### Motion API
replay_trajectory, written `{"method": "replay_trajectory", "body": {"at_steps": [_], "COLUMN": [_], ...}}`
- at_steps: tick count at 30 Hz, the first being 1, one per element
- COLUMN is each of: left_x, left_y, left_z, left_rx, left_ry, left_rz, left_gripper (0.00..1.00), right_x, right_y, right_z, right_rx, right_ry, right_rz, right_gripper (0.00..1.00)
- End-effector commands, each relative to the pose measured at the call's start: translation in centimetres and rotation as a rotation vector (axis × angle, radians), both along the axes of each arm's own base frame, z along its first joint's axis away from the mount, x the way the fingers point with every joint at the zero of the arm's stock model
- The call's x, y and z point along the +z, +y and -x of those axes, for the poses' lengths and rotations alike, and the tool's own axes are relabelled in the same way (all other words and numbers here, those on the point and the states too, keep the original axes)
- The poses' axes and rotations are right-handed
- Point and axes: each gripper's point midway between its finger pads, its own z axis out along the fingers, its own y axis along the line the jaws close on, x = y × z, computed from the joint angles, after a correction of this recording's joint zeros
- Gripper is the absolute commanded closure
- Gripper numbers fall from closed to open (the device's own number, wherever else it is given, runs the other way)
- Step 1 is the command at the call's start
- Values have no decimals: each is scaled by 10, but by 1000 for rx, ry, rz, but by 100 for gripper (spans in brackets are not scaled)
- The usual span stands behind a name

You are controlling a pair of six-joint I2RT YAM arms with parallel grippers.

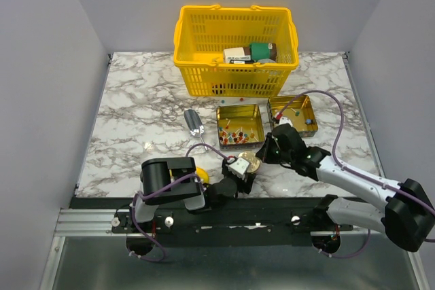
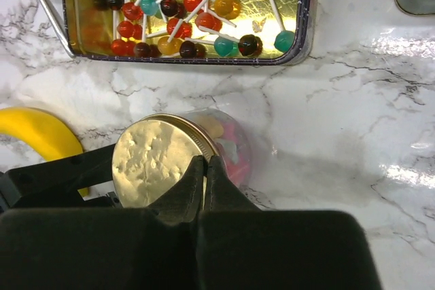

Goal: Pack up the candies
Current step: Screw the bottle lid onto the packing bottle.

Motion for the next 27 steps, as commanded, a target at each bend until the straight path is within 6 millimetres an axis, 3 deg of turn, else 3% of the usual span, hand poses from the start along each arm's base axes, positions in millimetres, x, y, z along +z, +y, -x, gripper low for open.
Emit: {"method": "replay_trajectory", "body": {"at_steps": [1,7,11,17,18,20,21,24,25,27], "left_x": [-74,-80,-82,-82,-81,-79,-78,-76,-75,-76], "left_y": [37,40,42,41,40,38,38,39,40,40], "left_z": [19,11,9,10,11,13,14,16,16,17], "left_rx": [-4,38,43,28,24,2,-3,-17,-18,-24], "left_ry": [119,149,154,152,151,149,149,149,149,150], "left_rz": [-271,-280,-288,-285,-283,-262,-256,-241,-240,-242], "left_gripper": [42,43,43,42,42,42,42,42,42,42], "right_x": [-65,-80,-59,-26,-14,-13,-3,7,18,26], "right_y": [-17,-26,-14,-10,-9,-18,-23,-37,-37,-39], "right_z": [71,107,120,120,112,108,94,77,69,57], "right_rx": [102,135,191,205,191,141,92,-18,-45,-80], "right_ry": [289,370,359,307,268,261,210,162,128,85], "right_rz": [53,-8,-140,-206,-207,-155,-130,-69,-72,-59], "right_gripper": [99,99,99,99,99,99,99,97,86,74]}}
